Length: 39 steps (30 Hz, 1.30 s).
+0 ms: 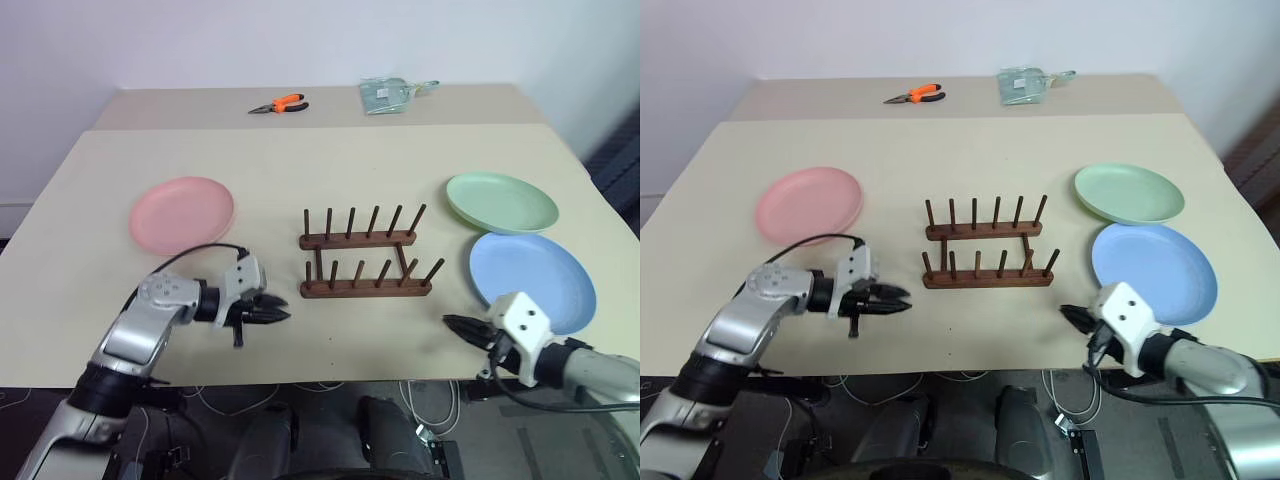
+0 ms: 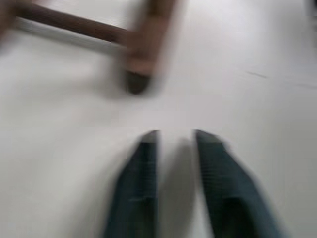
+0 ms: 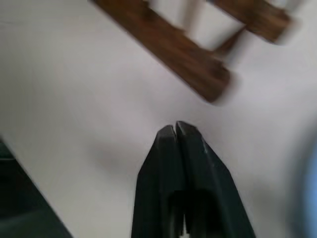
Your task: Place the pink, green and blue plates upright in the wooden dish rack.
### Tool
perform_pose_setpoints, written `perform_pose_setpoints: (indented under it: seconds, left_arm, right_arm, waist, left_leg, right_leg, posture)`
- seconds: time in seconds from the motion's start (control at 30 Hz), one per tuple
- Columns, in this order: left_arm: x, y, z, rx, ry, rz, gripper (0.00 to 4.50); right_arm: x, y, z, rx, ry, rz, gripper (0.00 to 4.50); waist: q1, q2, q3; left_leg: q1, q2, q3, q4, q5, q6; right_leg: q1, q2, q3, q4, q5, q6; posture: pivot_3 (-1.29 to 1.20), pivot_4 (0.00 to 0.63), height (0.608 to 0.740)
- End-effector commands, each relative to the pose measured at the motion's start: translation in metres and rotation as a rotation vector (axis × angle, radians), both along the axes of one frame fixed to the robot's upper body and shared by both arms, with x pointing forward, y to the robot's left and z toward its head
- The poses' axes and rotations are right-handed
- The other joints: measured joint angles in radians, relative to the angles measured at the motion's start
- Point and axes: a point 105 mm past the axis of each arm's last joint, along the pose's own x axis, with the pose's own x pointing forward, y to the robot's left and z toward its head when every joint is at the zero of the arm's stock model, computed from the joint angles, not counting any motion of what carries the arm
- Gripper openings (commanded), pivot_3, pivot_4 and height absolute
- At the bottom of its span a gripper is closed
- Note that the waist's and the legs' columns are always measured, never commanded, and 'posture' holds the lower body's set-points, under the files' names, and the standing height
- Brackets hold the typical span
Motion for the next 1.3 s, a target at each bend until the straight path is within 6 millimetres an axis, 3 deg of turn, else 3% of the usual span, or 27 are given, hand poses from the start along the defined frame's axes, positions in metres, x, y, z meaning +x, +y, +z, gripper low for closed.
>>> perform_pose_setpoints:
  seconds: [0.03, 0.1, 0.17, 0.33, 0.5, 0.6, 0.7, 0.77, 0.93, 0.97, 1.0, 1.1, 1.2, 1.3]
  left_arm:
    - [0.002, -0.027, 0.006, -0.050, -0.060, 0.030, 0.41]
    - [0.013, -0.037, 0.004, -0.060, -0.108, 0.092, 0.41]
    - [0.040, -0.045, 0.001, -0.050, -0.198, 0.250, 0.41]
    - [0.082, -0.042, -0.005, -0.015, -0.287, 0.470, 0.41]
    - [0.093, -0.044, -0.003, -0.044, -0.298, 0.496, 0.41]
    - [0.094, -0.043, -0.002, -0.047, -0.301, 0.496, 0.41]
    - [0.094, -0.027, 0.003, -0.054, -0.307, 0.523, 0.37]
    - [0.089, -0.020, 0.010, -0.085, -0.299, 0.519, 0.91]
    - [0.063, -0.011, 0.034, -0.161, -0.295, 0.406, 3.18]
    - [0.063, -0.006, 0.037, -0.168, -0.301, 0.421, 3.71]
    - [0.066, 0.002, 0.042, -0.177, -0.313, 0.456, 4.13]
    - [0.086, 0.044, 0.061, -0.247, -0.363, 0.706, 4.13]
    - [0.111, 0.119, 0.081, -0.269, -0.464, 1.142, 4.13]
    - [0.109, 0.188, 0.091, -0.241, -0.513, 1.534, 4.16]
  right_arm:
    - [0.014, 0.005, -0.012, -0.054, -0.033, -0.035, 0.00]
    - [0.025, 0.007, -0.016, -0.078, -0.052, -0.057, 0.00]
    - [0.048, 0.007, -0.017, -0.112, -0.105, -0.119, 0.00]
    - [0.089, 0.008, -0.011, -0.131, -0.195, -0.208, 0.00]
    - [0.117, 0.006, 0.001, -0.138, -0.263, -0.240, 0.00]
    - [0.121, 0.005, 0.006, -0.125, -0.270, -0.238, 0.00]
    - [0.105, 0.009, 0.024, -0.069, -0.275, -0.136, 0.78]
    - [0.094, 0.009, 0.039, -0.058, -0.293, -0.082, 1.72]
    - [0.073, -0.014, 0.072, -0.158, -0.326, -0.028, 4.22]
    - [0.069, -0.015, 0.073, -0.183, -0.317, -0.004, 4.24]
    - [0.064, -0.015, 0.074, -0.199, -0.307, 0.024, 4.24]
    - [0.053, 0.000, 0.078, -0.154, -0.279, 0.119, 4.24]
    - [0.046, 0.031, 0.085, -0.029, -0.274, 0.233, 4.24]
    - [0.038, 0.070, 0.090, 0.100, -0.237, 0.364, 4.37]
  waist:
    - [0.016, 0.000, 0.000]
    - [0.019, -0.001, 0.000]
    - [0.018, -0.002, -0.001]
    - [0.015, -0.003, -0.003]
    - [0.016, -0.002, -0.003]
    - [0.015, -0.002, -0.003]
    - [0.015, -0.002, -0.003]
    - [0.009, -0.002, -0.003]
    - [-0.001, -0.001, -0.002]
    - [0.001, -0.001, -0.002]
    - [0.003, -0.001, -0.003]
    - [0.006, -0.001, -0.003]
    - [0.006, -0.002, -0.002]
    - [-0.003, -0.002, -0.002]
  left_leg:
    - [0.000, 0.000, 0.000, 0.001, 0.000, 0.000]
    - [-0.001, -0.001, 0.000, 0.002, 0.000, 0.000]
    - [0.000, -0.002, 0.000, 0.001, 0.000, 0.000]
    - [0.002, -0.002, 0.000, 0.002, 0.001, -0.001]
    - [0.002, -0.003, 0.001, 0.002, 0.001, -0.001]
    - [0.002, -0.003, 0.001, 0.001, 0.001, -0.001]
    - [0.002, -0.003, 0.001, 0.001, 0.001, -0.001]
    - [0.002, -0.003, 0.001, 0.000, 0.001, -0.001]
    - [0.001, -0.002, 0.001, 0.000, 0.001, -0.001]
    - [0.000, -0.002, 0.000, 0.000, 0.001, -0.001]
    - [0.000, -0.002, 0.000, 0.000, 0.001, -0.001]
    - [0.001, -0.002, 0.000, 0.000, 0.001, -0.001]
    - [0.001, -0.001, 0.000, 0.000, 0.001, -0.001]
    - [0.002, -0.001, 0.000, 0.000, 0.001, -0.001]
  right_leg:
    - [0.001, 0.000, 0.000, -0.001, 0.000, 0.000]
    - [0.001, 0.000, 0.000, -0.001, 0.000, 0.000]
    - [0.000, 0.000, 0.000, -0.001, 0.000, 0.000]
    - [0.001, 0.002, 0.000, 0.001, 0.002, -0.001]
    - [0.001, 0.002, 0.000, 0.002, 0.006, -0.001]
    - [0.001, 0.002, 0.000, 0.002, 0.006, -0.001]
    - [0.001, 0.002, 0.000, 0.002, 0.006, -0.001]
    - [0.000, 0.002, 0.000, 0.002, 0.006, 0.000]
    - [-0.001, 0.002, 0.000, 0.002, 0.005, 0.000]
    - [-0.001, 0.002, 0.000, 0.001, 0.005, 0.000]
    - [-0.001, 0.002, 0.000, 0.001, 0.004, 0.001]
    - [0.000, 0.002, -0.001, 0.001, 0.001, 0.001]
    - [-0.001, 0.002, -0.001, 0.002, 0.003, 0.003]
    - [-0.001, 0.003, -0.001, 0.002, 0.003, 0.004]
  posture:
    - [0.00, 0.150, 0.740]
    - [0.00, 0.150, 0.740]
    - [0.00, 0.150, 0.740]
    - [0.00, 0.150, 0.740]
    - [0.00, 0.150, 0.740]
    - [0.00, 0.150, 0.740]
    - [0.00, 0.150, 0.740]
    - [0.00, 0.150, 0.740]
    - [0.00, 0.150, 0.740]
    - [0.00, 0.150, 0.740]
    - [0.00, 0.150, 0.740]
    - [0.00, 0.150, 0.740]
    - [0.00, 0.150, 0.740]
    - [0.00, 0.150, 0.740]
